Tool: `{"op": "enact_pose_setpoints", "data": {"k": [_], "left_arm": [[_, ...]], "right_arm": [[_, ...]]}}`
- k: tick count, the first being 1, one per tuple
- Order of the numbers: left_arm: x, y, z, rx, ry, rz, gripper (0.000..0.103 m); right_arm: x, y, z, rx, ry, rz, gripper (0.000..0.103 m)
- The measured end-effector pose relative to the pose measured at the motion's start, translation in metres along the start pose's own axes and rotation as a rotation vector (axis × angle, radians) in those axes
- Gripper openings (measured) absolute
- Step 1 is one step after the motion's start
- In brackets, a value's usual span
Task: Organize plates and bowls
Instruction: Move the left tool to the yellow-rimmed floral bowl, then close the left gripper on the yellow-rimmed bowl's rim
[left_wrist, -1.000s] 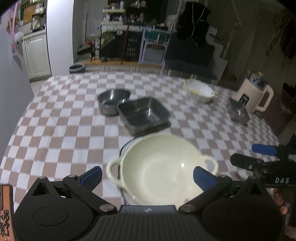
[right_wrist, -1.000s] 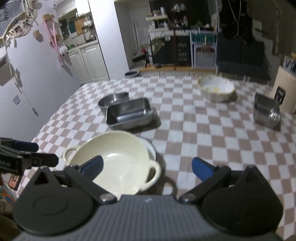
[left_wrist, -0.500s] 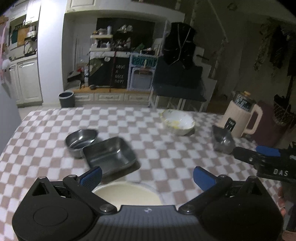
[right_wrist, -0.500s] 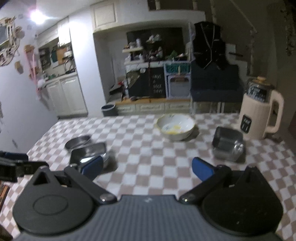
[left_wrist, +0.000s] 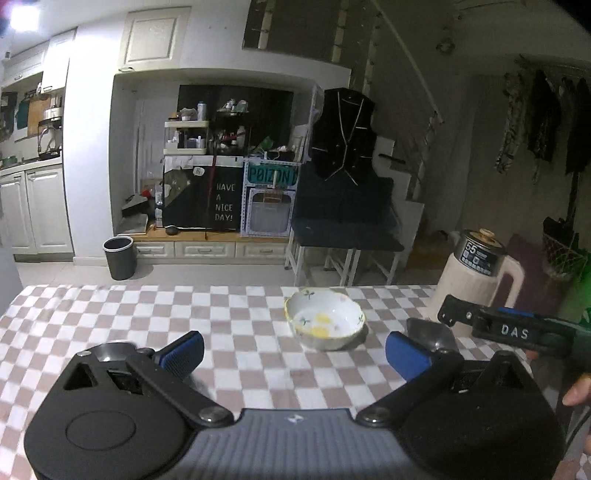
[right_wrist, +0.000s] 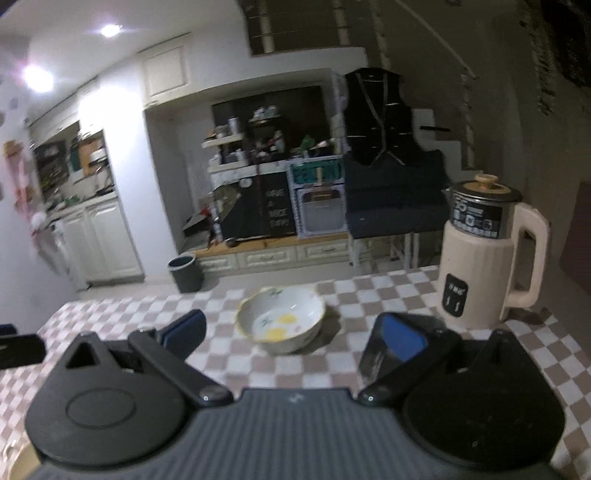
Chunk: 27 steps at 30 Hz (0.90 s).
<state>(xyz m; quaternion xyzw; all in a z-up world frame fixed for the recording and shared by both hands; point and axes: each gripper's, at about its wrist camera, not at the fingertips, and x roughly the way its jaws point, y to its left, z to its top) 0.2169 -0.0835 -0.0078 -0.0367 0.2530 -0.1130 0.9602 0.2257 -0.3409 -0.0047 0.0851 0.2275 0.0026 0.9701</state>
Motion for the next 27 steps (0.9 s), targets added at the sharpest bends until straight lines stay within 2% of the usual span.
{"op": "enact_pose_setpoints", "data": {"k": [5, 8, 12, 14, 17, 18, 21, 22, 25, 26, 27], "left_arm": [[0.056, -0.01, 0.015, -0.07, 0.007, 0.005, 0.102], [0.088, -0.019, 0.021, -0.068, -0.03, 0.037, 0.102], [0.137, -0.022, 0.028, -0.104, -0.002, 0.055, 0.101], [0.161, -0.02, 0.03, -0.115, 0.026, 0.065, 0.097], [0.198, -0.014, 0.03, -0.143, 0.083, 0.077, 0.089], [0.21, -0.011, 0.03, -0.154, 0.101, 0.082, 0.087], [0.239, -0.002, 0.027, -0.175, 0.157, 0.094, 0.083], [0.246, -0.001, 0.026, -0.175, 0.174, 0.098, 0.078], [0.27, 0.004, 0.023, -0.166, 0.241, 0.11, 0.064], [0.278, 0.006, 0.021, -0.169, 0.261, 0.11, 0.062], [0.284, 0.008, 0.02, -0.17, 0.277, 0.11, 0.06]], "right_arm": [[0.043, -0.025, 0.012, 0.029, -0.04, -0.024, 0.103], [0.075, -0.039, 0.016, 0.035, -0.007, -0.042, 0.103], [0.112, -0.051, 0.019, 0.066, 0.008, -0.011, 0.099], [0.13, -0.056, 0.015, 0.104, 0.015, 0.02, 0.096], [0.16, -0.059, 0.008, 0.116, 0.084, 0.09, 0.081], [0.168, -0.057, 0.007, 0.102, 0.105, 0.093, 0.074], [0.189, -0.056, 0.004, 0.107, 0.144, 0.093, 0.064], [0.196, -0.057, 0.005, 0.126, 0.161, 0.098, 0.058], [0.214, -0.057, 0.003, 0.186, 0.211, 0.105, 0.053], [0.219, -0.056, 0.003, 0.2, 0.229, 0.105, 0.051], [0.224, -0.053, 0.001, 0.215, 0.249, 0.105, 0.044]]}}
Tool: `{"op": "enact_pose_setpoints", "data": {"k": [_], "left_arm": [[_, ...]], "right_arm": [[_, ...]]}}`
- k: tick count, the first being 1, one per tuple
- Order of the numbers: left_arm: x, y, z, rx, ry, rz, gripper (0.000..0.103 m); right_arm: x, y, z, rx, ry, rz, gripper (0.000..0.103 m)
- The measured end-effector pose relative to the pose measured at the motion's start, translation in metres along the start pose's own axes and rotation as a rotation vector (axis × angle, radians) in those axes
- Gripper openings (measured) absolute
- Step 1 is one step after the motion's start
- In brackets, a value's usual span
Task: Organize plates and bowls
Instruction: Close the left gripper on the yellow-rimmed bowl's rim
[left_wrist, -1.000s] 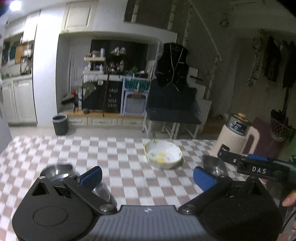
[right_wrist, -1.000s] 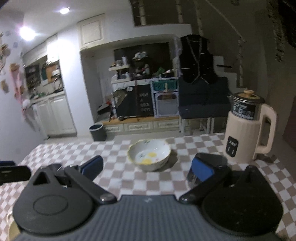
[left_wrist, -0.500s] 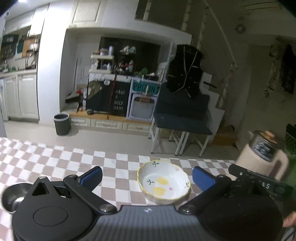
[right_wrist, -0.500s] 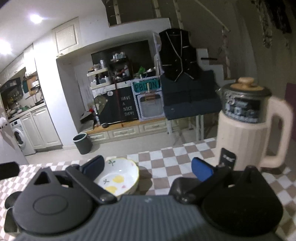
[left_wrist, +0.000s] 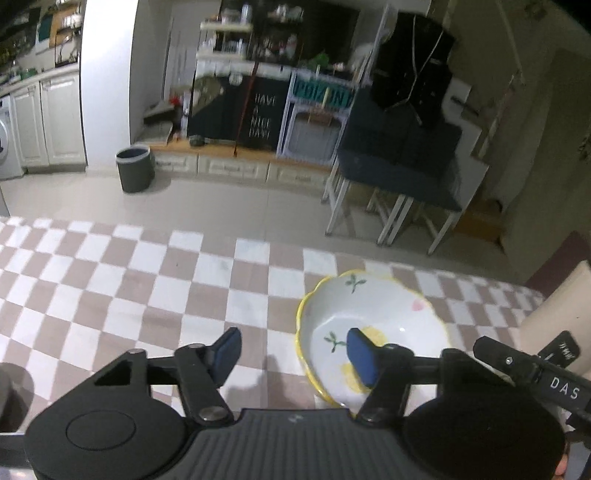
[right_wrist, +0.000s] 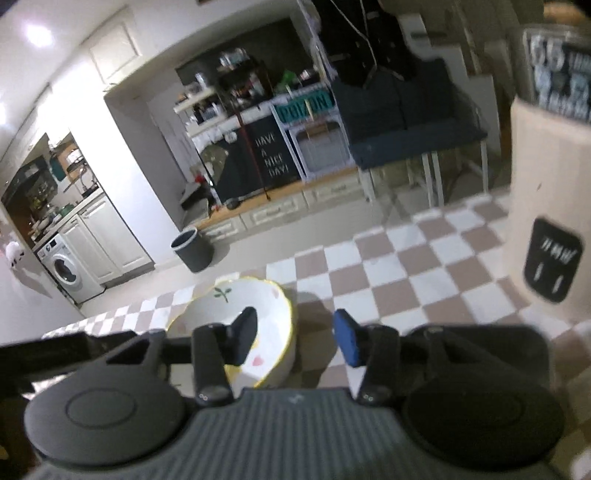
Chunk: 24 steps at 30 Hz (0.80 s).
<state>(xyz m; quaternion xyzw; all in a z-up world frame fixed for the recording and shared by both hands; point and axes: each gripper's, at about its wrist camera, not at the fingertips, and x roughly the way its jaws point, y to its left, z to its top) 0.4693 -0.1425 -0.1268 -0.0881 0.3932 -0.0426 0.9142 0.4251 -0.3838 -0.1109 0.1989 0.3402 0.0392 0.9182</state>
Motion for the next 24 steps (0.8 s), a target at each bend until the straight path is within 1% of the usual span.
{"op": "enact_pose_setpoints", "data": {"k": [1, 3, 6, 9, 11, 12, 13, 15, 21, 23, 24], "left_arm": [[0.005, 0.001, 0.001, 0.0, 0.011, 0.0, 0.057], [0.013, 0.003, 0.003, 0.004, 0.027, 0.003, 0.054], [0.025, 0.004, 0.006, 0.016, 0.049, 0.0, 0.05], [0.035, 0.006, 0.007, 0.034, 0.069, 0.007, 0.043], [0.04, 0.009, 0.006, 0.027, 0.083, 0.008, 0.041], [0.042, 0.011, 0.006, 0.023, 0.089, 0.006, 0.038], [0.045, 0.01, 0.007, 0.02, 0.093, -0.001, 0.037], [0.048, 0.009, 0.009, 0.029, 0.096, -0.002, 0.035], [0.061, 0.003, 0.01, 0.047, 0.118, 0.004, 0.033], [0.064, 0.001, 0.011, 0.055, 0.12, -0.001, 0.028], [0.065, 0.0, 0.011, 0.056, 0.12, -0.007, 0.024]], "right_arm": [[0.006, 0.001, 0.0, 0.019, 0.02, -0.003, 0.035], [0.015, 0.003, -0.001, 0.048, 0.046, -0.005, 0.026], [0.027, 0.012, -0.005, 0.04, 0.072, -0.013, 0.026], [0.04, 0.021, -0.007, 0.028, 0.1, -0.014, 0.026], [0.047, 0.024, -0.005, 0.022, 0.107, -0.031, 0.024], [0.052, 0.022, -0.003, 0.022, 0.111, -0.038, 0.021], [0.055, 0.022, -0.003, 0.024, 0.115, -0.048, 0.016], [0.059, 0.019, -0.003, 0.027, 0.13, -0.057, 0.012], [0.072, 0.018, -0.002, 0.026, 0.151, -0.055, 0.012], [0.073, 0.018, -0.004, 0.022, 0.158, -0.049, 0.012], [0.072, 0.017, -0.004, 0.02, 0.152, -0.043, 0.012]]}}
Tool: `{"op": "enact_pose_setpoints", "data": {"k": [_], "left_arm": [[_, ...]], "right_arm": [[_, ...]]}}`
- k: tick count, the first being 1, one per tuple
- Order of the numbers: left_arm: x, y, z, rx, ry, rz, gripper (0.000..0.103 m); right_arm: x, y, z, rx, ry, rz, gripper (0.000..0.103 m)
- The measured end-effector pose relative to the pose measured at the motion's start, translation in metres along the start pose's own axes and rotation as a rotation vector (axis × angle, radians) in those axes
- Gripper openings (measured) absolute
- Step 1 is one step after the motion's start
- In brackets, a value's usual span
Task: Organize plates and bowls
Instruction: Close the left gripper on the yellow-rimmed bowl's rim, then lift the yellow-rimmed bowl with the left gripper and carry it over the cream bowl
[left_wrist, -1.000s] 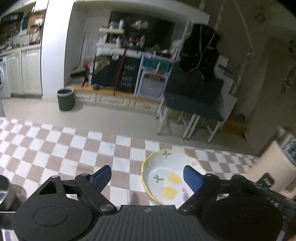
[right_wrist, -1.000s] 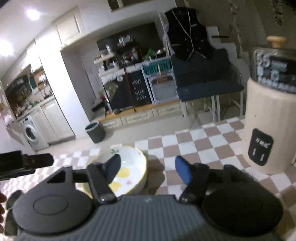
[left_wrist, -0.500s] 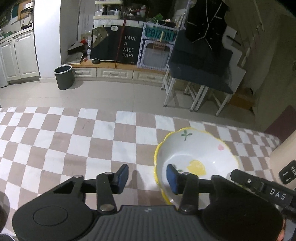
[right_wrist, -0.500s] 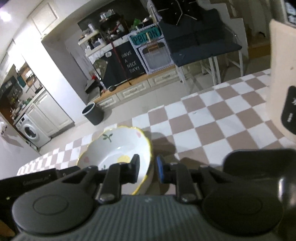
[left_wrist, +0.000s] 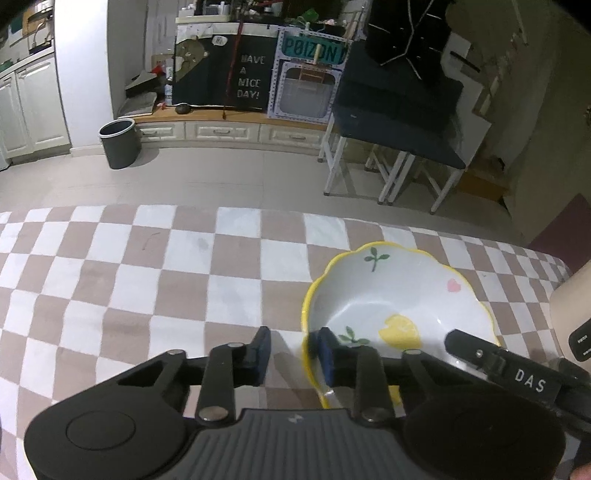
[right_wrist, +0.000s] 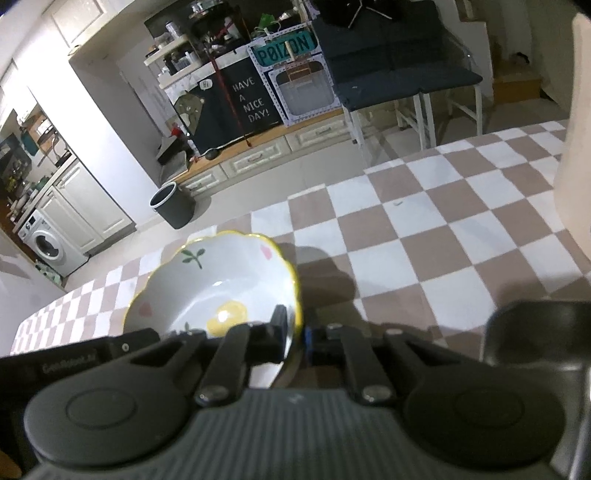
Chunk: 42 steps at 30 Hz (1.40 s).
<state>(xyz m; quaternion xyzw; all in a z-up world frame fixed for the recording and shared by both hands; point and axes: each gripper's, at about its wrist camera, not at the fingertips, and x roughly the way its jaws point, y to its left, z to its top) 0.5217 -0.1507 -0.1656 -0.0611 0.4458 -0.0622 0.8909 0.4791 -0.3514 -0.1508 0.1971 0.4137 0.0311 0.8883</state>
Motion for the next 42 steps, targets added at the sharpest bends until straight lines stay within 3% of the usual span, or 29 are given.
{"op": "enact_pose_setpoints", "data": {"k": [4, 14, 21, 33, 42], "left_arm": [[0.006, -0.008, 0.002, 0.028, 0.005, -0.008, 0.015], [0.005, -0.016, -0.001, 0.083, -0.009, 0.003, 0.013], [-0.015, -0.026, -0.006, 0.065, -0.038, 0.011, 0.012], [-0.104, -0.036, -0.012, 0.053, -0.129, -0.006, 0.011], [-0.171, -0.034, -0.039, 0.037, -0.136, -0.004, 0.01]], "right_arm": [[0.001, -0.006, 0.003, 0.026, -0.009, 0.022, 0.01], [-0.001, 0.0, -0.003, -0.055, -0.031, -0.007, 0.009], [-0.017, -0.001, -0.003, -0.057, -0.061, -0.014, 0.01], [-0.099, 0.018, -0.01, -0.099, -0.15, 0.012, 0.01], [-0.156, 0.031, -0.033, -0.105, -0.134, 0.037, 0.01]]}}
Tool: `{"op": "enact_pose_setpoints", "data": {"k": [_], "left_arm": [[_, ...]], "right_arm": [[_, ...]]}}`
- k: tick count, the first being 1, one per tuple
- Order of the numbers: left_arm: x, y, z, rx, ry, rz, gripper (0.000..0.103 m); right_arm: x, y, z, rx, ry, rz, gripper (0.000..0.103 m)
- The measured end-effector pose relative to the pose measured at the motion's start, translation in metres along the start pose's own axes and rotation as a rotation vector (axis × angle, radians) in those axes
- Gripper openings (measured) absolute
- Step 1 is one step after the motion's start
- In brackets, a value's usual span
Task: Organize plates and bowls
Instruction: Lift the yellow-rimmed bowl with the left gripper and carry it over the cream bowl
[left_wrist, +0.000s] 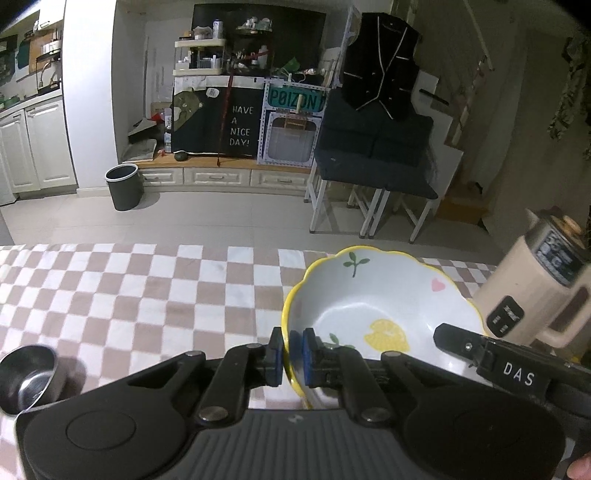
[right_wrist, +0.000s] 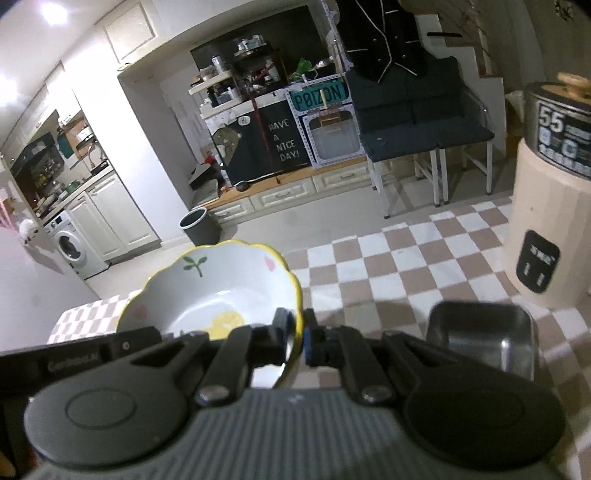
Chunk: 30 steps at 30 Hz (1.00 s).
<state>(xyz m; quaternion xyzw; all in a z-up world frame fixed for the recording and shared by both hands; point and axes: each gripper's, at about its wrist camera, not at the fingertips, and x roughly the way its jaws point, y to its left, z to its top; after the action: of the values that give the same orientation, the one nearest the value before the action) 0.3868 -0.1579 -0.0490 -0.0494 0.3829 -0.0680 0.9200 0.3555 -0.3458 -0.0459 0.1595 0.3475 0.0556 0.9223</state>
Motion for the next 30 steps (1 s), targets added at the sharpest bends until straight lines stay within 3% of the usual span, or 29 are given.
{"op": "enact_pose_setpoints", "data": {"k": [8, 17, 30], "left_arm": [[-0.069, 0.012, -0.026, -0.026, -0.03, -0.015, 0.01], [-0.139, 0.028, -0.06, -0.014, -0.057, -0.022, 0.009], [-0.202, 0.066, -0.121, -0.002, -0.071, -0.046, 0.009]], "right_arm": [[-0.051, 0.031, -0.016, -0.065, -0.01, -0.006, 0.01], [-0.106, 0.057, -0.058, -0.085, -0.027, 0.015, 0.01], [-0.149, 0.095, -0.117, -0.108, -0.045, 0.036, 0.01]]}}
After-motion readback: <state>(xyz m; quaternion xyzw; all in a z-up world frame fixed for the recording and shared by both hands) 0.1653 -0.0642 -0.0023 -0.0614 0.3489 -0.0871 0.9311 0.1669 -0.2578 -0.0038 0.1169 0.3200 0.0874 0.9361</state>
